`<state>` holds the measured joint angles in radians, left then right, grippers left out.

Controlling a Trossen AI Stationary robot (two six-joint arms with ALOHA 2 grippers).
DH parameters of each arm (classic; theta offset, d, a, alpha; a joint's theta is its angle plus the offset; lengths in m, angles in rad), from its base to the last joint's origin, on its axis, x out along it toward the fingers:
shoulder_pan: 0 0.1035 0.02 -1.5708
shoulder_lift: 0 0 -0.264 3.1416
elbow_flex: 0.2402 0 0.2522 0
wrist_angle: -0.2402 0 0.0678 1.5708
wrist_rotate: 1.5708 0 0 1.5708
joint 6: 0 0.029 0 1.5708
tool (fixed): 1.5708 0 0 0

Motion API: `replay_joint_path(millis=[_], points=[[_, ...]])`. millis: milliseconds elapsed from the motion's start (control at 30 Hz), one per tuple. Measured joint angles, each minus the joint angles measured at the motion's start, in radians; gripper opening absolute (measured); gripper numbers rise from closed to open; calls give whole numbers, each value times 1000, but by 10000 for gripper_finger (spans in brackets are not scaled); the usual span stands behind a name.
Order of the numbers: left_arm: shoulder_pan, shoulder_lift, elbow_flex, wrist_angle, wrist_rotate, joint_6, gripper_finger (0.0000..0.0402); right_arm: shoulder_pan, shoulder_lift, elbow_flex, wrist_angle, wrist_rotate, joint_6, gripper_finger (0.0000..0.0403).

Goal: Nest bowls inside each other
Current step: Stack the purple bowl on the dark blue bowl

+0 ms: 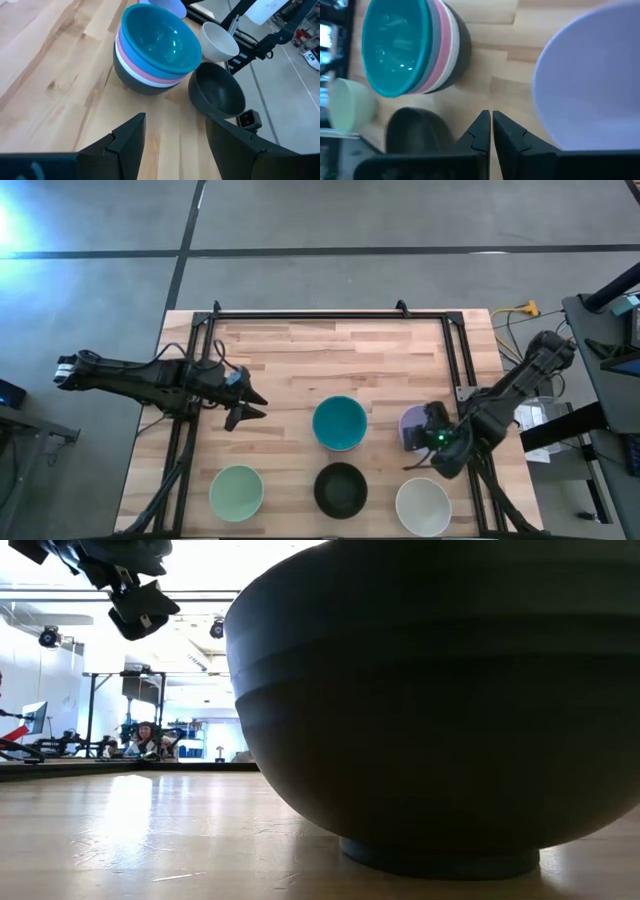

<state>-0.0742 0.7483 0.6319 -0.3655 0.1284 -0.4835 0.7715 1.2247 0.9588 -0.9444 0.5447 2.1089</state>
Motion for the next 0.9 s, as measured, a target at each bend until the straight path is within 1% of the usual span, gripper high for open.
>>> replay_joint_path(millis=[100,233,367,533,700,900], points=[[0,21,1,13,1,0,191,-5,-46,-83,95,-28,10,34],[0,44,2,46,16,0,191,-10,-80,-128,94,-103,-18,61],[0,59,3,63,20,0,191,-11,-107,-129,63,-161,-139,92],[0,82,5,87,21,-1,191,-33,-109,-128,62,-196,-294,122],[0,99,5,125,24,-6,191,-66,-72,-128,66,-281,-436,134],[0,102,5,132,24,-8,191,-94,-7,-128,66,-327,-548,134]])
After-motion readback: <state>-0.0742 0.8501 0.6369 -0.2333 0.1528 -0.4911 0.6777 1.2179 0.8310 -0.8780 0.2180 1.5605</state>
